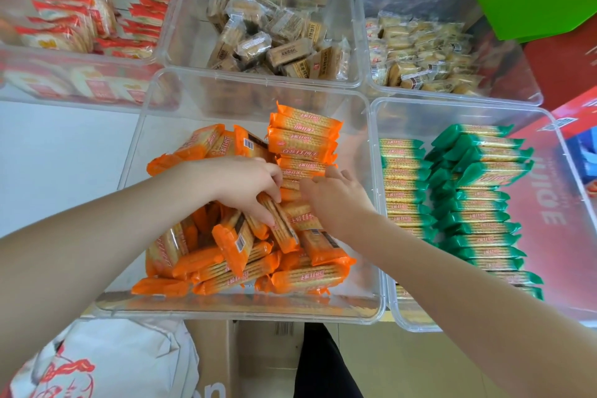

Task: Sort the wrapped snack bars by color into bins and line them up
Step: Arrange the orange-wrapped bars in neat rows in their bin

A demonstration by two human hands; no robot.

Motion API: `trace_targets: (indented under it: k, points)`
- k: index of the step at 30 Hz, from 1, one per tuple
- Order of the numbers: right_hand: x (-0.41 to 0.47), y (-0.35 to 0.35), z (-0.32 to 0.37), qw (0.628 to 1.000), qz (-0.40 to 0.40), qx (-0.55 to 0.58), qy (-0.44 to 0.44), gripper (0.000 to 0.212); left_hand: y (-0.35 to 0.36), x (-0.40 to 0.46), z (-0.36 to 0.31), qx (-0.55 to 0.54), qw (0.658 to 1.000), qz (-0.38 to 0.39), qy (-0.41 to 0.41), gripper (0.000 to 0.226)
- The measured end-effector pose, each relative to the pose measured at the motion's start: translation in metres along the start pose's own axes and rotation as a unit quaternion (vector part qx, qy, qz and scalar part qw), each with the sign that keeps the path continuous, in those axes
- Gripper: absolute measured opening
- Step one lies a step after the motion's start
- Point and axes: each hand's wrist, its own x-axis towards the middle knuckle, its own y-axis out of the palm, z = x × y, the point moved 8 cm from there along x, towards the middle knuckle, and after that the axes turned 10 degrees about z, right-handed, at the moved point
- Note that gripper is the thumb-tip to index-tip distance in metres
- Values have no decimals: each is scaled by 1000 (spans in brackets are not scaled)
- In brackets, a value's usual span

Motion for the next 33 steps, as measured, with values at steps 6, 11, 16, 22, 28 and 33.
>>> trace_targets:
  k: [6,11,16,22,28,33]
  points:
    - [-3,-7,2,998,3,-63,25,27,-2,-2,-22,128,987,-94,-12,61]
    - [5,6,0,998,34,-9,48,27,-4,-6,-29,158,978,-133,-28,66]
    - [7,15,-5,996,43,32,71,26,-6,2,-48,204,971,-126,13,46]
    - [-21,-10,-3,999,28,-2,23,19,-5,15,-64,301,951,-63,22,38]
    - [-44,37,26,986,155,32,-44,38,-21,6,-64,280,947,-155,27,32]
    - [-33,50,29,981,185,47,-32,47,-7,17,-58,234,968,-90,-5,40]
